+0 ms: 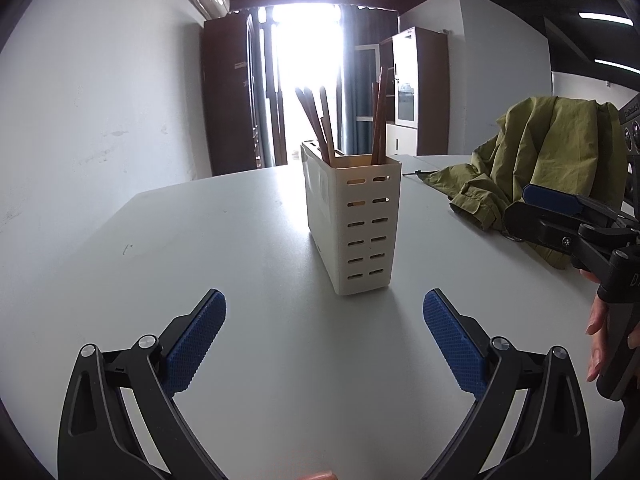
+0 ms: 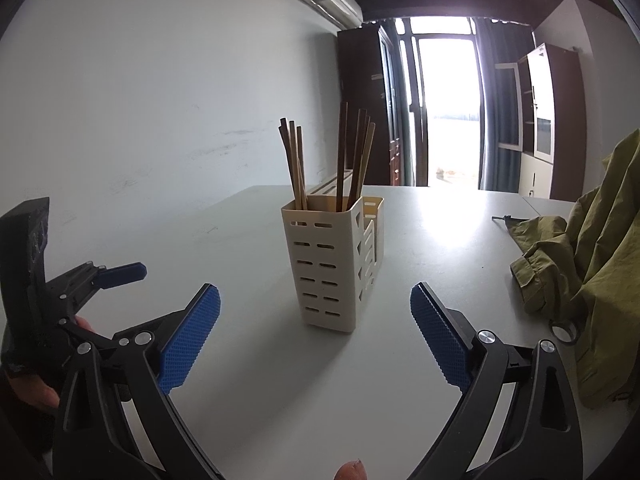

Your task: Organize utensils

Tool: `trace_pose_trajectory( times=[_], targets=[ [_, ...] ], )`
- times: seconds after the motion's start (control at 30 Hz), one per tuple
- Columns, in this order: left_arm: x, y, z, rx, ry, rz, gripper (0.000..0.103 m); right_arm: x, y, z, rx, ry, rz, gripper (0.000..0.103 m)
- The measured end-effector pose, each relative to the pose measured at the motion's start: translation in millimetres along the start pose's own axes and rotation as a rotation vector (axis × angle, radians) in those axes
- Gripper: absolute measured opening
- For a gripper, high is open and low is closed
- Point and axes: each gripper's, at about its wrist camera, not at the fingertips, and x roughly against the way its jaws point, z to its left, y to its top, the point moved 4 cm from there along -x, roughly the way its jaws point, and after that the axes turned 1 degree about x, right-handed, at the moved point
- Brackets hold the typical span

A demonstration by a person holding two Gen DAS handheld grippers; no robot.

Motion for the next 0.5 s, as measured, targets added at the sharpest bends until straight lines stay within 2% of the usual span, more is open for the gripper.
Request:
trace_pose_trajectory(
  times=[0.5],
  targets=[
    [1.4,0.0,-1.8,-0.003,-0.015,0.003,0.097,-3.7,-2.9,0.5,0.021,-0.013,0.018,0.097]
  ],
)
